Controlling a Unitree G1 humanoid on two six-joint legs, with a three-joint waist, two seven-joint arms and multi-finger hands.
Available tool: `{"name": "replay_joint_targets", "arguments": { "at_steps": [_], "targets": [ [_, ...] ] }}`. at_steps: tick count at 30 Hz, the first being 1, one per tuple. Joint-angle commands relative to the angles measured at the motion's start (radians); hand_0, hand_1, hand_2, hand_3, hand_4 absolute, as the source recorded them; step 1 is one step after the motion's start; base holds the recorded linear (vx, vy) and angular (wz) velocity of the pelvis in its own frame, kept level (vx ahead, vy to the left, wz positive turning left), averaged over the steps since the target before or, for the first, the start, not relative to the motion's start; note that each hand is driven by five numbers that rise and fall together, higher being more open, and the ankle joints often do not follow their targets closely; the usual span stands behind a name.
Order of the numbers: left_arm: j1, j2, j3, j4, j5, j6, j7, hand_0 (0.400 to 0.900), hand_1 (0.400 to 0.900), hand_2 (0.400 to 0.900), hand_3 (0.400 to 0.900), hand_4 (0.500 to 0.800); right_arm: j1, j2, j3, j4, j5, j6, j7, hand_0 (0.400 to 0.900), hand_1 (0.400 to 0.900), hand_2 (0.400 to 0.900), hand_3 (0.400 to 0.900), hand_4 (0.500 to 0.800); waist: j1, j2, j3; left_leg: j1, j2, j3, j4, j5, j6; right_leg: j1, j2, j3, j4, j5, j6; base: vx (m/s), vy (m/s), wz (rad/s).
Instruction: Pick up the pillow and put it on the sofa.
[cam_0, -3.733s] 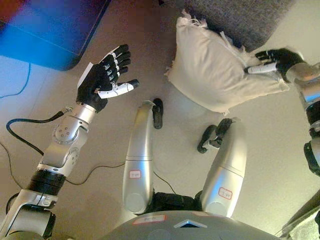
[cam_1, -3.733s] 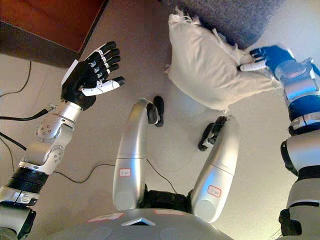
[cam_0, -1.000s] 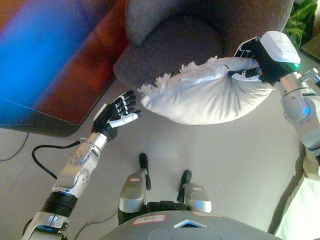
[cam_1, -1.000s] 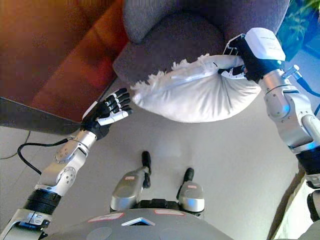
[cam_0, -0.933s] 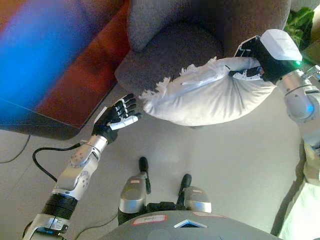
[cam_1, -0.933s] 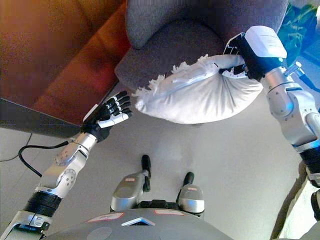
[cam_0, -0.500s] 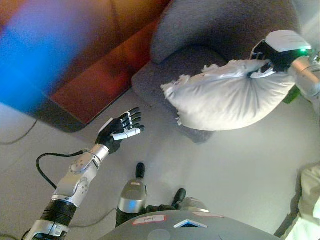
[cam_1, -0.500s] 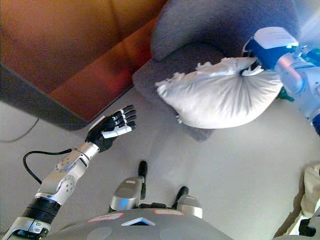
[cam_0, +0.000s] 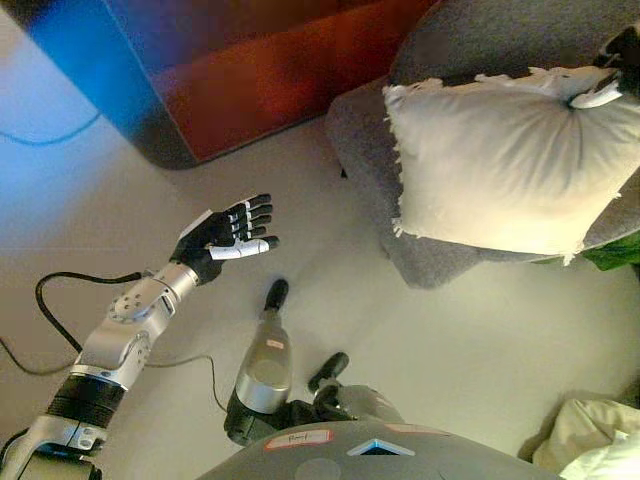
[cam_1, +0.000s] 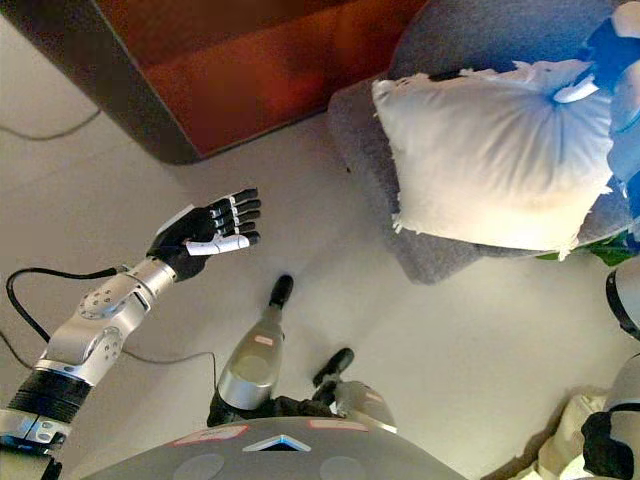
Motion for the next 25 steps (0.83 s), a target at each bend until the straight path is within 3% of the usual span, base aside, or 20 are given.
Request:
{"name": "replay_joint_targets", "arguments": {
  "at_steps": [1,4,6,10,15,19,25],
  "targets": [
    [-0.015,0.010,0.018,-0.112,-0.052,-0.068,-0.028,0.900,0.900,0.900,0.900,0.800,-0.210,-0.111,-0.017,0.044,-0.010,0.100,-0.224,0.900,0.900,0.900,0.900,0.800,0.007,0.001,-0.072,0.098,0.016,-0.003,-0.034,-0.132,-0.019,-0.025,0.022,0.023,0.009,0.071,0.009,0.02,-0.014,-0.06],
    [-0.021,0.016,0.014,-0.114,-0.047,-0.068,-0.036,0.900,0.900,0.900,0.900,0.800,-0.198,-0.101,-0.032,0.057,-0.008,0.094,-0.260,0.900,0.900,0.900,0.900,0.800,0.007,-0.001,-0.080,0.109,0.015,0.008,-0.034,-0.140,-0.016,-0.018,0.018,0.020,0.008,0.072,0.014,0.01,0.004,-0.07],
    [-0.015,0.014,0.007,-0.095,-0.053,-0.077,-0.034,0.900,0.900,0.900,0.900,0.800,-0.187,-0.098,-0.047,0.065,-0.023,0.095,-0.242,0.900,0.900,0.900,0.900,0.800,0.000,0.004,-0.089,0.124,0.015,0.017,-0.034,-0.144,-0.014,-0.016,0.013,0.022,0.012,0.076,0.020,0.05,0.052,-0.08],
    [-0.016,0.013,-0.002,-0.092,-0.047,-0.086,-0.031,0.900,0.900,0.900,0.900,0.800,-0.177,-0.087,-0.066,0.064,-0.010,0.091,-0.312,0.900,0.900,0.900,0.900,0.800,-0.005,0.008,-0.091,0.138,0.020,0.027,-0.034,-0.153,-0.011,-0.009,0.009,0.028,0.014,0.075,0.022,0.00,0.013,-0.07],
    [0.004,-0.013,0.002,-0.104,-0.023,-0.083,-0.020,0.900,0.900,0.900,0.900,0.800,-0.127,-0.080,-0.129,0.026,0.080,0.042,-0.360,0.900,0.900,0.900,0.900,0.800,-0.016,0.010,-0.117,0.155,0.022,0.036,-0.034,-0.161,-0.012,0.007,0.011,0.036,0.007,0.070,0.023,0.00,0.041,-0.05],
    [0.014,-0.052,0.008,-0.088,0.003,-0.090,0.010,0.900,0.900,0.900,0.900,0.800,0.054,-0.061,-0.281,-0.133,0.193,-0.023,-0.368,0.900,0.900,0.900,0.900,0.800,-0.052,0.015,-0.151,0.184,0.022,0.056,-0.034,-0.171,-0.008,0.017,0.008,0.052,0.014,0.066,0.025,0.01,0.065,-0.15],
    [0.005,-0.125,0.004,-0.027,0.034,-0.119,0.059,0.900,0.900,0.900,0.900,0.800,0.345,0.025,-0.471,-0.393,0.187,-0.045,-0.364,0.900,0.900,0.900,0.900,0.800,-0.131,0.047,-0.198,0.235,0.023,0.106,-0.034,-0.186,0.002,0.015,-0.003,0.092,0.031,0.063,0.023,0.00,0.098,-0.23]
  ]
}}
